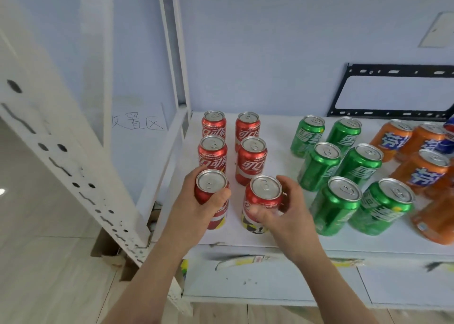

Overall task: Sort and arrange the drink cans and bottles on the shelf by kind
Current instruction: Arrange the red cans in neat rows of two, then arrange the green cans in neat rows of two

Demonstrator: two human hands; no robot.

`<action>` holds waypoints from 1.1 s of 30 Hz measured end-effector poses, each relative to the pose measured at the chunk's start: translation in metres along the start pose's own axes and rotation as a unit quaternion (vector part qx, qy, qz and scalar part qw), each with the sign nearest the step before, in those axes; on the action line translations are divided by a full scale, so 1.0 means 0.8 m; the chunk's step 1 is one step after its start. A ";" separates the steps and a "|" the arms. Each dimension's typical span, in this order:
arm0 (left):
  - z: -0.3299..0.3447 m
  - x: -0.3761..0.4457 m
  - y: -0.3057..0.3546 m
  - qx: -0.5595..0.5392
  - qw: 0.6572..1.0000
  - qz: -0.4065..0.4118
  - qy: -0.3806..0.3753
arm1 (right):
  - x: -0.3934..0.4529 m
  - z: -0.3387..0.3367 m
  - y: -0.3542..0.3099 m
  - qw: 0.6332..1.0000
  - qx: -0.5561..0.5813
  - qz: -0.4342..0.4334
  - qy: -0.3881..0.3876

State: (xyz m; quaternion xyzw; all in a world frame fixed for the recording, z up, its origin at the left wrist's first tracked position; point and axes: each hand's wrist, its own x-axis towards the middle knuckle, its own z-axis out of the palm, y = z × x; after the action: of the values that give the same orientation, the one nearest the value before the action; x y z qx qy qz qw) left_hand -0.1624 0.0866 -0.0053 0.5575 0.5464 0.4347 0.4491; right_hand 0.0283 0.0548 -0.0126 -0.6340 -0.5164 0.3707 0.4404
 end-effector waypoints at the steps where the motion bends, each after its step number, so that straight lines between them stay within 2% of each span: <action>1: 0.000 -0.001 -0.004 0.004 1.000 -0.003 0.000 | -0.003 0.004 0.010 1.000 -0.006 0.007 0.004; 5: -0.009 0.002 -0.016 0.050 0.999 -0.008 -0.002 | -0.006 0.015 0.042 0.998 -0.066 -0.002 0.015; 11: -0.014 0.001 -0.014 0.041 0.999 0.000 -0.013 | -0.002 0.015 0.044 0.996 -0.083 -0.035 -0.016; 15: -0.016 -0.003 -0.006 0.047 0.999 0.002 -0.017 | -0.003 0.013 0.038 0.996 -0.074 -0.027 -0.050; 24: -0.019 -0.012 0.009 0.047 0.998 -0.013 -0.032 | -0.004 0.008 0.018 0.993 -0.099 0.006 -0.067; 26: -0.017 -0.014 0.024 0.085 0.996 -0.004 0.003 | -0.005 -0.001 0.003 0.990 -0.132 0.007 -0.046; 28: -0.011 -0.011 0.044 0.162 0.985 0.044 0.051 | -0.004 -0.016 -0.016 0.987 -0.161 -0.021 -0.018; 30: 0.000 -0.006 0.064 0.253 0.957 0.117 0.073 | 0.000 -0.035 -0.038 0.978 -0.201 -0.061 0.013; 33: 0.031 0.010 0.093 0.352 0.915 0.191 0.053 | 0.018 -0.071 -0.065 0.956 -0.276 -0.093 0.027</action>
State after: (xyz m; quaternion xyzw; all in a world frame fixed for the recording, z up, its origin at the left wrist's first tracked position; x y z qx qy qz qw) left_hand -0.1217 0.0941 0.0620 0.7492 0.5703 0.3208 0.1027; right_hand 0.0667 0.0627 0.0549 -0.6896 -0.6435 0.1538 0.2945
